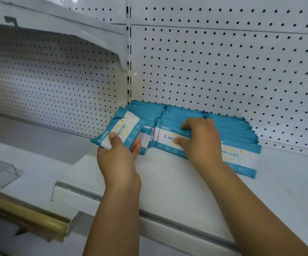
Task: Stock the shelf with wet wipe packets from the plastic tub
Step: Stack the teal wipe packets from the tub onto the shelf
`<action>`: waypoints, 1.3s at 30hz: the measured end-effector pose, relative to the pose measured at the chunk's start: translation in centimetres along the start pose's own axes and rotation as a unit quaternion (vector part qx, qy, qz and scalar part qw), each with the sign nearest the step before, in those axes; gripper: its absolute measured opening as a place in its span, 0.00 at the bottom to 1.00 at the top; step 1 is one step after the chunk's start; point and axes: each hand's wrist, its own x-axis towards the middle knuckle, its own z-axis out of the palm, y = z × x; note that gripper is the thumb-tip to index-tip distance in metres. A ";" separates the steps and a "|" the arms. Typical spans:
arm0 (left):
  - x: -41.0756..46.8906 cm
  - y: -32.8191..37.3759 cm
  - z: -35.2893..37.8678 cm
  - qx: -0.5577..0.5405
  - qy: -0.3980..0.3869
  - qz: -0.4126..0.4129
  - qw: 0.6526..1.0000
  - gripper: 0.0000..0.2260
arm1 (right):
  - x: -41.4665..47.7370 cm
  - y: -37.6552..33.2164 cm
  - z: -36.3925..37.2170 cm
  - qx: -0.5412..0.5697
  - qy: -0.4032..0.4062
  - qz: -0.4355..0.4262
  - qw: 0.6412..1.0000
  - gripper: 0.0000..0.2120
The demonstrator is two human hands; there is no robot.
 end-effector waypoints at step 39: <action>2.9 3.4 -3.9 0.282 -0.221 0.047 0.933 0.11 | -2.9 -3.1 -0.2 0.384 -0.174 0.106 0.901 0.10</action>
